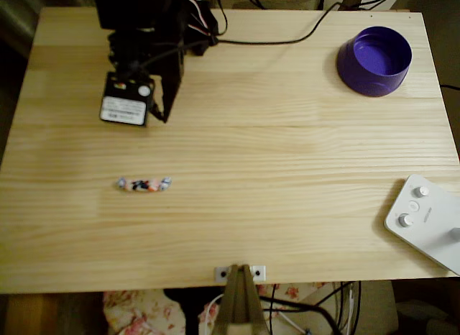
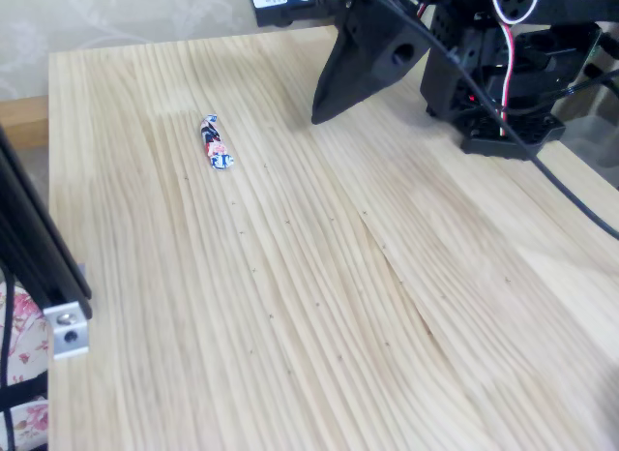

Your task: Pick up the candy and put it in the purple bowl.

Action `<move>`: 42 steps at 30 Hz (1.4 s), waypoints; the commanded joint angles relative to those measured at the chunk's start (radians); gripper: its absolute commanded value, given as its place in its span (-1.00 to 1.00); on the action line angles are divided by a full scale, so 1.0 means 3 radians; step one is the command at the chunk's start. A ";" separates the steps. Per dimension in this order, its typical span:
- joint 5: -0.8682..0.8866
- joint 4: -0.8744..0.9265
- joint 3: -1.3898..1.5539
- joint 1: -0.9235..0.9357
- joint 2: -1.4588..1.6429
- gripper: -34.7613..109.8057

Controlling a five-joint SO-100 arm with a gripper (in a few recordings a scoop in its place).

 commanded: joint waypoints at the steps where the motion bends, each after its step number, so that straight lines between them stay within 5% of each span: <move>1: 0.0000 0.0005 -0.0005 0.0020 0.0046 -0.53; 42: 0.0041 0.0000 -0.0005 0.0072 0.0046 -0.54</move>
